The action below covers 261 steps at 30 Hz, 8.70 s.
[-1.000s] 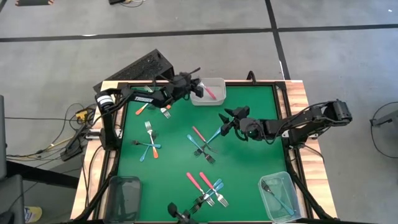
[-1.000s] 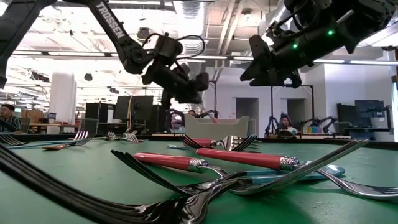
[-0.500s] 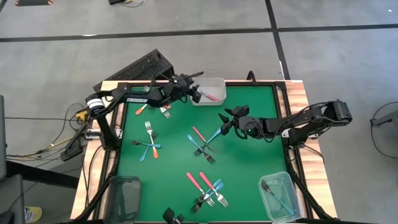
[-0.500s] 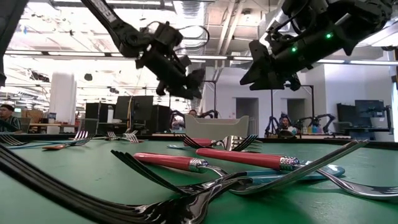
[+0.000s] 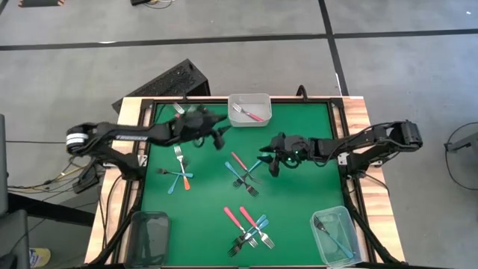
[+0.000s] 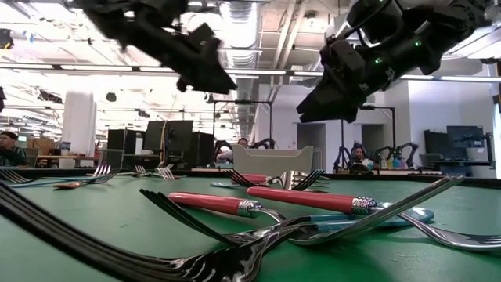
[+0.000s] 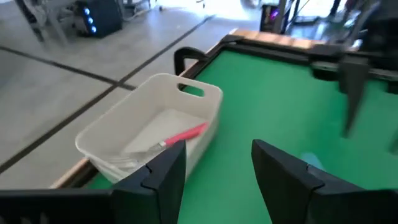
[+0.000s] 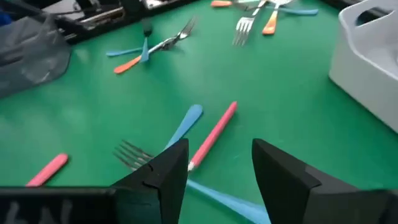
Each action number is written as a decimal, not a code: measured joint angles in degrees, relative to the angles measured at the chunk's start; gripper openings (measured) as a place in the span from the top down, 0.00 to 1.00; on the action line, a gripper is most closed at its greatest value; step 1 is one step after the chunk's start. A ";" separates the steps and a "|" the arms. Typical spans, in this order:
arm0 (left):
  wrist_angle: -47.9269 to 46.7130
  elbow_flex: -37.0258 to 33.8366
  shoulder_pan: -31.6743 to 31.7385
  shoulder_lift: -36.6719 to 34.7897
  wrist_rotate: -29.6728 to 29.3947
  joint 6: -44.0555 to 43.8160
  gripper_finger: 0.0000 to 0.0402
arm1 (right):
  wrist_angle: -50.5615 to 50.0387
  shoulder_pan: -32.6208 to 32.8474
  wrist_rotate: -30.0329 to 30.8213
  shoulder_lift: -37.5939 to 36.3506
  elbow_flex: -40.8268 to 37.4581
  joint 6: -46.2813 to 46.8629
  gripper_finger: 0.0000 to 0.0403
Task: Sort silverware by color (type)
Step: Put the orange fork into the black bin
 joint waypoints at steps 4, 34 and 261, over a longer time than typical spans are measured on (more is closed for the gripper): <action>2.70 -8.66 -4.77 -6.61 -5.18 -2.11 0.57 | 0.62 1.67 0.06 0.00 1.63 1.38 0.54; -35.02 -15.57 -7.18 -34.63 -9.50 -21.73 0.57 | -19.72 -2.16 -1.60 34.54 45.49 -1.73 0.55; -27.53 -11.45 -8.04 -31.11 5.69 8.37 1.00 | -10.84 1.78 -13.40 37.48 44.40 -1.36 0.59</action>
